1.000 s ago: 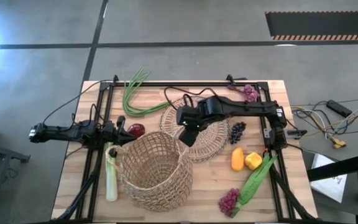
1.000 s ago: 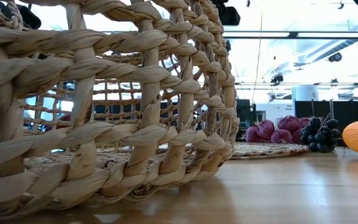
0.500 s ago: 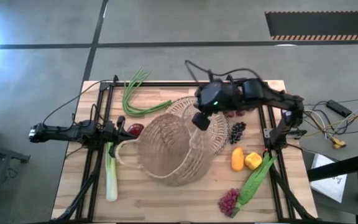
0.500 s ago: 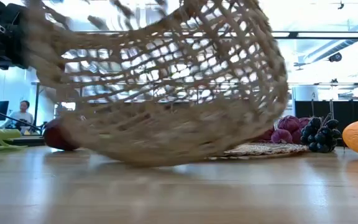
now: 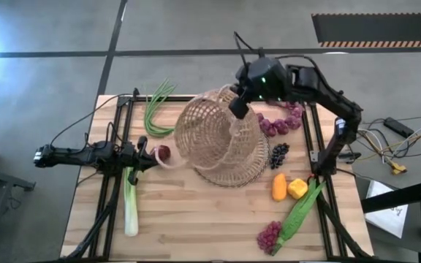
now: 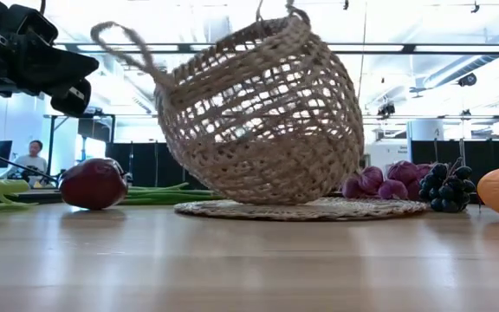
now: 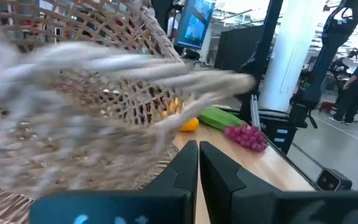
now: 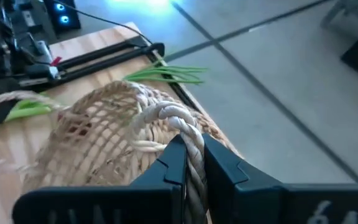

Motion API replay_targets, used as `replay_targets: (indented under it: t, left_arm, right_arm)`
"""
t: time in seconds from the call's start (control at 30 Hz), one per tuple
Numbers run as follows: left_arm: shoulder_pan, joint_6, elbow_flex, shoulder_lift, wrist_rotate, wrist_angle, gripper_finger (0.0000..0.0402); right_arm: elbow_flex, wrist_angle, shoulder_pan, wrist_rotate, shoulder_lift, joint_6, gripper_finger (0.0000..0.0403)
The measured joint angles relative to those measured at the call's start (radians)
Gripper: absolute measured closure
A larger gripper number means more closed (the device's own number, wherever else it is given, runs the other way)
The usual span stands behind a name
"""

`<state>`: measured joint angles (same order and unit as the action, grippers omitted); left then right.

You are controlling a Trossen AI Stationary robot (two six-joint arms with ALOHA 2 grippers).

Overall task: Build produce basket
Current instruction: Put the basket onto the table mat in the middle of the table

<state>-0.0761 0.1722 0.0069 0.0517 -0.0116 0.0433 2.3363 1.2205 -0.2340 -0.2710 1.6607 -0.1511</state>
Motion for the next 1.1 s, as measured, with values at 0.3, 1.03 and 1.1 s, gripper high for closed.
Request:
replay_targets:
  t: [0.3,1.03,1.1]
  left_arm:
    - [0.000,0.000,0.000,-0.001,0.000,0.000,0.0402]
    - [0.000,0.000,0.000,0.001,0.000,0.000,0.0402]
    - [0.000,0.000,0.000,-0.001,0.000,0.001,0.0402]
  right_arm:
    - [0.019,-0.042,-0.027,0.384,0.014,-0.042,0.0380]
    - [0.016,-0.167,0.082,0.409,-0.071,-0.187,0.0380]
    - [0.016,-0.089,0.077,0.331,-0.065,-0.167,0.0380]
